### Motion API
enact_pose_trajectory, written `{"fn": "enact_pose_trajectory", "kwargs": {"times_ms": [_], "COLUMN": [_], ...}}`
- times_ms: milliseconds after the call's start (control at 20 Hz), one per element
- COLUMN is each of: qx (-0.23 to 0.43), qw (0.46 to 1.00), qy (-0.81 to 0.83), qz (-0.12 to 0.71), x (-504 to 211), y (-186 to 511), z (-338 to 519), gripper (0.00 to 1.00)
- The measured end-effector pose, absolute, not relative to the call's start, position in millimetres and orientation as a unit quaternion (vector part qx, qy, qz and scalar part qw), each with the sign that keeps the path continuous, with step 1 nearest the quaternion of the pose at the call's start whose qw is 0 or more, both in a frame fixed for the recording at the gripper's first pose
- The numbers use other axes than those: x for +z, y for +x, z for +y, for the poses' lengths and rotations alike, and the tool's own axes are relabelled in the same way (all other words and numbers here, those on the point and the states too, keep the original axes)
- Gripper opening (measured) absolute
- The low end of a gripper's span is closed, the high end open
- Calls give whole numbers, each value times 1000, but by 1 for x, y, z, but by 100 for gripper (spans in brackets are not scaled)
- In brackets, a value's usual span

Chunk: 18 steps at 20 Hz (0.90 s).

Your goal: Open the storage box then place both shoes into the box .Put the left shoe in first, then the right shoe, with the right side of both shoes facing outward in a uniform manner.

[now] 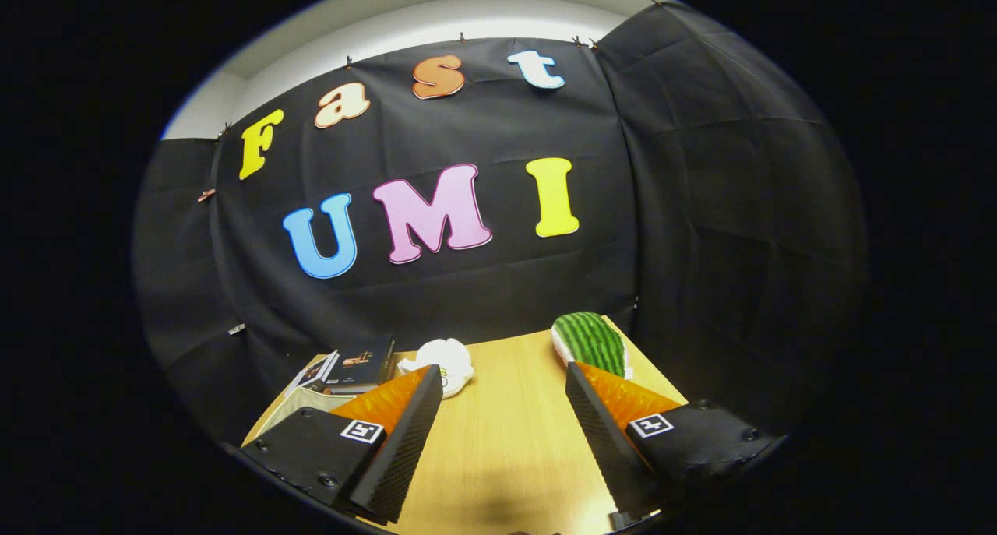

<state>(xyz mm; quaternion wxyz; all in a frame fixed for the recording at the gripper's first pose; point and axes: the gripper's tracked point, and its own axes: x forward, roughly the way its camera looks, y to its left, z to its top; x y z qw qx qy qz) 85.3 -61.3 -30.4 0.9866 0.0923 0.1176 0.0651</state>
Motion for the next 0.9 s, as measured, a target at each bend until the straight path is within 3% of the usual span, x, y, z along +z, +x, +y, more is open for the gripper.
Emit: {"fn": "enact_pose_trajectory", "kwargs": {"times_ms": [500,900], "qx": [162,195], "qw": [981,975], "qy": [16,-5], "qz": [104,102], "x": [-50,-54], "y": [87,90], "z": [-62,-51], "gripper": [98,98]}}
